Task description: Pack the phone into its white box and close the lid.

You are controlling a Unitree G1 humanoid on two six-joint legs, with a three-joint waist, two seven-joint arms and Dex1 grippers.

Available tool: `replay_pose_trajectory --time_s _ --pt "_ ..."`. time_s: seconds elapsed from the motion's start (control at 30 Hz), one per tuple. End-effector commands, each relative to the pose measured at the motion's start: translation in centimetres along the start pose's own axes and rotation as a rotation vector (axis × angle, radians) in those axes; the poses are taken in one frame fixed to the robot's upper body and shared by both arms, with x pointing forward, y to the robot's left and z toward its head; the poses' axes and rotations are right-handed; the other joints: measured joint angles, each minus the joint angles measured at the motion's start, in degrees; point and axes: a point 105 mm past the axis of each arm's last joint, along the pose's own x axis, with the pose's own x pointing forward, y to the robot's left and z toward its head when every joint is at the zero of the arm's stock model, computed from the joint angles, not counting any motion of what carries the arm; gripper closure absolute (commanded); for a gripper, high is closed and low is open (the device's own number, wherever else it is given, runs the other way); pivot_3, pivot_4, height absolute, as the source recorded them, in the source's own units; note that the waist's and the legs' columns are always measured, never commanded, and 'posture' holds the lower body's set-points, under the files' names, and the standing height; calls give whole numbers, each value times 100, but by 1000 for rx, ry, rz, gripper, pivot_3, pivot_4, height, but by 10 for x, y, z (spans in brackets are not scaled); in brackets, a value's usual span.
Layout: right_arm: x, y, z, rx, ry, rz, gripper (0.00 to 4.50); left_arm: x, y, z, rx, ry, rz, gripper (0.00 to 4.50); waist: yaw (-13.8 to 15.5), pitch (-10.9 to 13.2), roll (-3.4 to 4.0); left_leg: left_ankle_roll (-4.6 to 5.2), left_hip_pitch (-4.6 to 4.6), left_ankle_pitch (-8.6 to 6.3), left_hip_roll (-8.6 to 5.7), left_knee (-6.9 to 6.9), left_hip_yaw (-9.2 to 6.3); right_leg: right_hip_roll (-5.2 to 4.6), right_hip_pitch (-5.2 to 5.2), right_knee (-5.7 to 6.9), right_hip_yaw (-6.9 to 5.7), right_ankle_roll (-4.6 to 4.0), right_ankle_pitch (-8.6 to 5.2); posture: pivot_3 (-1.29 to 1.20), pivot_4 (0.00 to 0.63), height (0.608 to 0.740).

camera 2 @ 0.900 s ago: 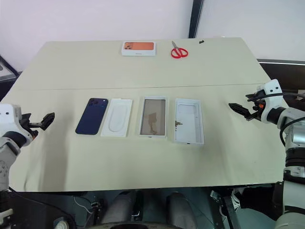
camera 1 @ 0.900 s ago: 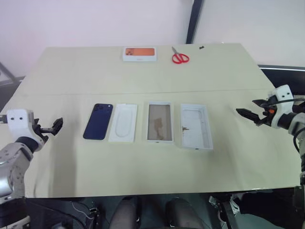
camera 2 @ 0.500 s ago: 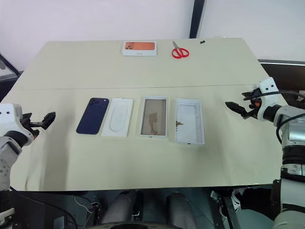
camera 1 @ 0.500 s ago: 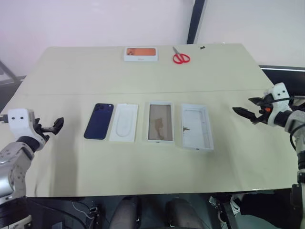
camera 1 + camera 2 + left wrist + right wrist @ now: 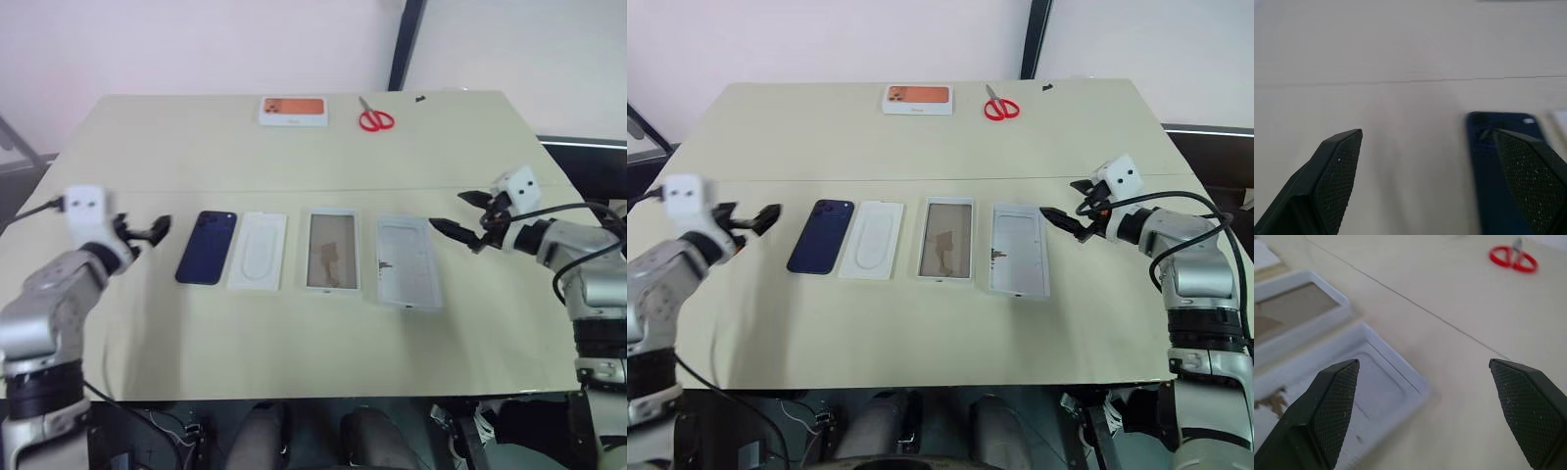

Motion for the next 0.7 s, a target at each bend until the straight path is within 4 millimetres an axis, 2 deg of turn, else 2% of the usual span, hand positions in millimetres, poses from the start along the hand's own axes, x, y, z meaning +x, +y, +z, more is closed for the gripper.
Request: replay_pose_trajectory --time_s 0.03,0.13,0.23,0.43,0.57,0.7 --pt "5 17 21 -53 -51 43 52 8 -39 9 -47 31 -171 0 -23 0 0 -1 -1 1 0 -1 0 0 -2 0 0 0 0 0 150 740" --pt "11 38 31 -104 -64 119 52 14 -80 0 -120 177 -306 0 -59 0 0 -2 -4 2 0 1 0 1 -4 1 0 0 0 0 150 740" --pt "13 54 34 -148 -57 190 52 16 -93 -10 -177 312 -318 0 -78 1 -2 -3 -4 2 0 2 -1 4 -4 4 0 0 0 0 150 740" --pt "13 73 30 -158 -41 265 52 15 -106 -19 -235 441 -307 0 -81 1 -2 -8 -4 5 1 3 -2 8 -9 13 3 0 0 0 150 740" --pt "14 73 26 -155 -35 265 52 17 -103 -20 -231 437 -251 0 -72 1 -2 -9 -4 6 1 11 -2 8 -8 15 3 0 0 0 150 740" --pt "14 75 23 -152 -30 272 52 18 -105 -13 -237 405 -246 0 -58 1 -3 -9 -4 6 1 15 -2 7 -7 15 3 0 0 0 150 740"
